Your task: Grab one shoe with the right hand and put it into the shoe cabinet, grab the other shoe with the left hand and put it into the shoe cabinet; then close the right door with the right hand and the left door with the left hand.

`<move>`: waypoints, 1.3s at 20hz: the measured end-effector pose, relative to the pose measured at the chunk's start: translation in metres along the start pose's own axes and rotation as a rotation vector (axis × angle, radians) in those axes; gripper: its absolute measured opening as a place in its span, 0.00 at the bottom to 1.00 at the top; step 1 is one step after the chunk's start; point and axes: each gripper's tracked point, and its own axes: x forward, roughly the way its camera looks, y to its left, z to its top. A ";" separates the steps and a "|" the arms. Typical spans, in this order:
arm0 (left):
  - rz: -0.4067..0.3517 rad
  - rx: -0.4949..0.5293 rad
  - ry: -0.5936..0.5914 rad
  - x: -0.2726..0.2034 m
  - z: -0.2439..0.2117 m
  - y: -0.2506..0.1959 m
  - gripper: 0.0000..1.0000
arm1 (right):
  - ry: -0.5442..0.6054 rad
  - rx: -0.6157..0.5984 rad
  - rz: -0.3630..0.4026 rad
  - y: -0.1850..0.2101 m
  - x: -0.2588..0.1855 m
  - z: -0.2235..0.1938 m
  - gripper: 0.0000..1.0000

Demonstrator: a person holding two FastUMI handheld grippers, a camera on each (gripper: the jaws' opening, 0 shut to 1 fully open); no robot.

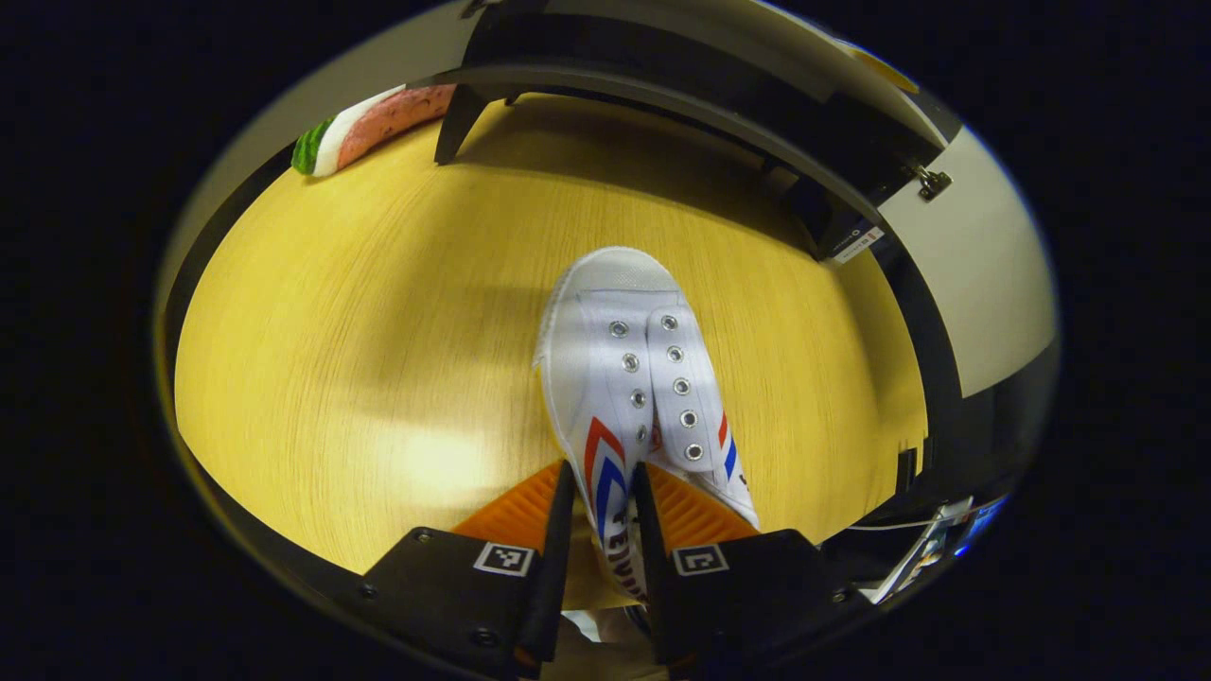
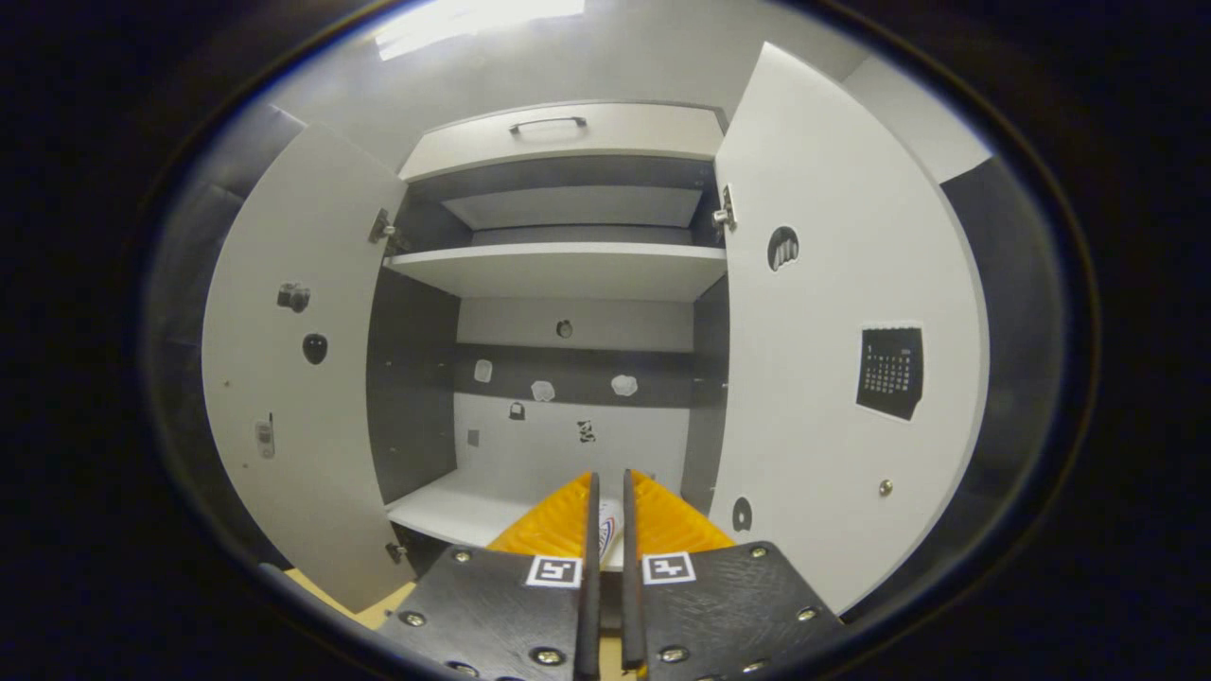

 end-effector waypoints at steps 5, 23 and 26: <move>-0.012 -0.076 -0.005 -0.004 0.005 0.005 0.16 | 0.013 0.012 0.003 0.001 0.003 -0.006 0.09; -0.074 0.107 -0.449 -0.181 0.134 0.005 0.01 | 0.030 0.078 0.004 -0.006 -0.002 -0.021 0.20; -0.116 0.118 -0.546 -0.183 0.137 0.005 0.01 | 0.034 0.097 0.004 -0.008 -0.004 -0.024 0.21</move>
